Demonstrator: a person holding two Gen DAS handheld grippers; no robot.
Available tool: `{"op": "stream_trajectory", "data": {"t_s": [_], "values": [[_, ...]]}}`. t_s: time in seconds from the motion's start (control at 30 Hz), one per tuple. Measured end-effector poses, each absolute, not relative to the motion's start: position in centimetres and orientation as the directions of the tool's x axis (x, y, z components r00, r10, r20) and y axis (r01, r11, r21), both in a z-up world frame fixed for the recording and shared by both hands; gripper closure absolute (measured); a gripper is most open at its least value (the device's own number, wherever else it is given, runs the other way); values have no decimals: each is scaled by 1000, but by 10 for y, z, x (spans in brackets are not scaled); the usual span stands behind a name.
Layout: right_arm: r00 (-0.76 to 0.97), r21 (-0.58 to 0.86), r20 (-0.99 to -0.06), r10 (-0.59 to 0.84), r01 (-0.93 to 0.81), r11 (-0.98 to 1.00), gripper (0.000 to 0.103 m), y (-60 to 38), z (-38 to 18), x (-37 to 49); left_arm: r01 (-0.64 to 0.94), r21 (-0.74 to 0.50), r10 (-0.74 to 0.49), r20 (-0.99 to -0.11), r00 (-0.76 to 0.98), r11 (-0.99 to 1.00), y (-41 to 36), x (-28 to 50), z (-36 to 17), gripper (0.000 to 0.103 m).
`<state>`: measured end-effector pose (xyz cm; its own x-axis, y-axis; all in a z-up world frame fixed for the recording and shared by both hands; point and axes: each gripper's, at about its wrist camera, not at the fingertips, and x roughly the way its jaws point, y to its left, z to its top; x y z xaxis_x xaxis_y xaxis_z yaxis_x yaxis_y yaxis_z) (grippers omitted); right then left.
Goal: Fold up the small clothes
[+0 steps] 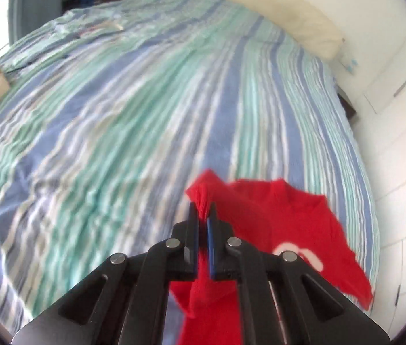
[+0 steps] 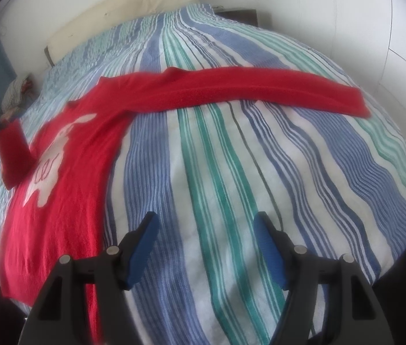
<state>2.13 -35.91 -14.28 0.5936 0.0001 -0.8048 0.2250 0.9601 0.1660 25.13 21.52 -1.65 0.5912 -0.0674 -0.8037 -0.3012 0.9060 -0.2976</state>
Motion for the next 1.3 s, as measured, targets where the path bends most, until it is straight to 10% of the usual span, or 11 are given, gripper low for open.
{"op": "stream_trajectory", "data": {"t_s": [0.2, 0.63, 0.83, 0.97, 1.3], "values": [[583, 153, -812, 16, 187, 970, 35, -346, -148, 24, -634, -149, 219, -858, 464, 759, 344, 190, -64, 100], [566, 109, -824, -1, 159, 981, 35, -338, -153, 24, -768, -91, 252, -914, 317, 634, 380, 148, -157, 101], [565, 108, -825, -6, 169, 980, 35, -341, -154, 23, -709, -226, 107, -914, 391, 668, 388, 142, -164, 94], [560, 105, -828, -8, 169, 980, 35, -341, -155, 25, -707, -404, 46, -851, 523, 581, 423, 116, -145, 46], [544, 62, -838, -34, 157, 986, 35, -332, -158, 29, -552, -370, -111, -888, 446, 747, 420, 158, -164, 57]]}}
